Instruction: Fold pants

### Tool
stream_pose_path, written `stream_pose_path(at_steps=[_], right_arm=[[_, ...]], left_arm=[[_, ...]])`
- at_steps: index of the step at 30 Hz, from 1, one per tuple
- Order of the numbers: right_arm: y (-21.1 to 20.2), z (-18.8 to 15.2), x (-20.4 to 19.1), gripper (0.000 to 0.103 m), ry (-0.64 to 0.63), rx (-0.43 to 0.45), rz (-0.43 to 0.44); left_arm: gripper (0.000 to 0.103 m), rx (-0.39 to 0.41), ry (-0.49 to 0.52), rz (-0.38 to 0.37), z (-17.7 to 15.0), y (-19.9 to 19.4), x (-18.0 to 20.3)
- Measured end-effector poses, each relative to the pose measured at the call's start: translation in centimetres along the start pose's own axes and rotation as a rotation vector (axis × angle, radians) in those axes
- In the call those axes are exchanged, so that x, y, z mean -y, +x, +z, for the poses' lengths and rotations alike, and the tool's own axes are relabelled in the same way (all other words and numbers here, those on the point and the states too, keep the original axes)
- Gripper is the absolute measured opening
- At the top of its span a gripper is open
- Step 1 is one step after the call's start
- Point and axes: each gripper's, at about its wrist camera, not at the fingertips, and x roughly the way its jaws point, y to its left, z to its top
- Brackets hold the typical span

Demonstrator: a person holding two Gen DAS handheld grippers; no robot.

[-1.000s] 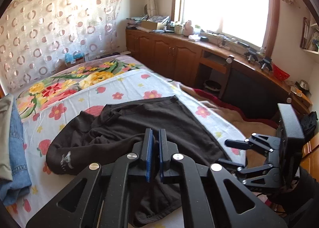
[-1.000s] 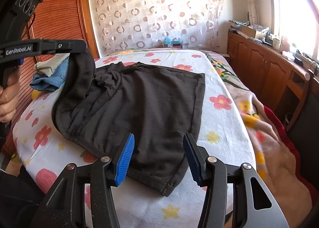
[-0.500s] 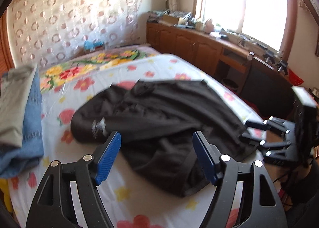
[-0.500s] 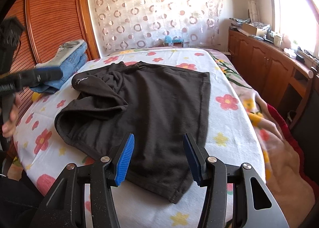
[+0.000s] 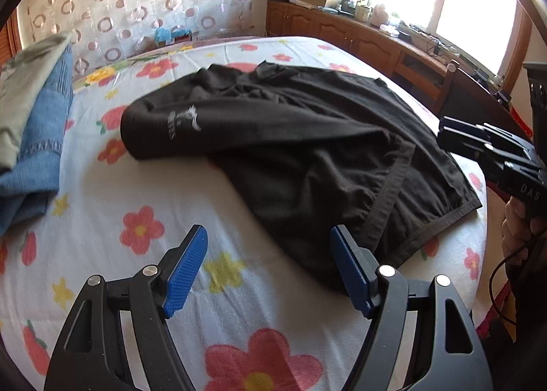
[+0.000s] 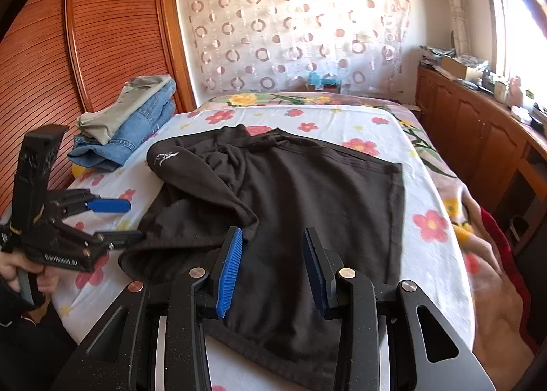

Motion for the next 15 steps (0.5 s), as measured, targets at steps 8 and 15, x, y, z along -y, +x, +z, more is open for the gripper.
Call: stream_pose_path(at_steps=[8,15], right_arm=[[2.4,1.1,0.0,0.038,-0.016,-0.050,0.039],[5.3,1.8,0.1,0.038,-0.011,-0.141,0.073]], left_arm=[[0.075,0.054,0.006,0.036,-0.9,-0.3,0.5],[0.078,0.071,0.009,0.032,-1.1,-0.4,0.5]])
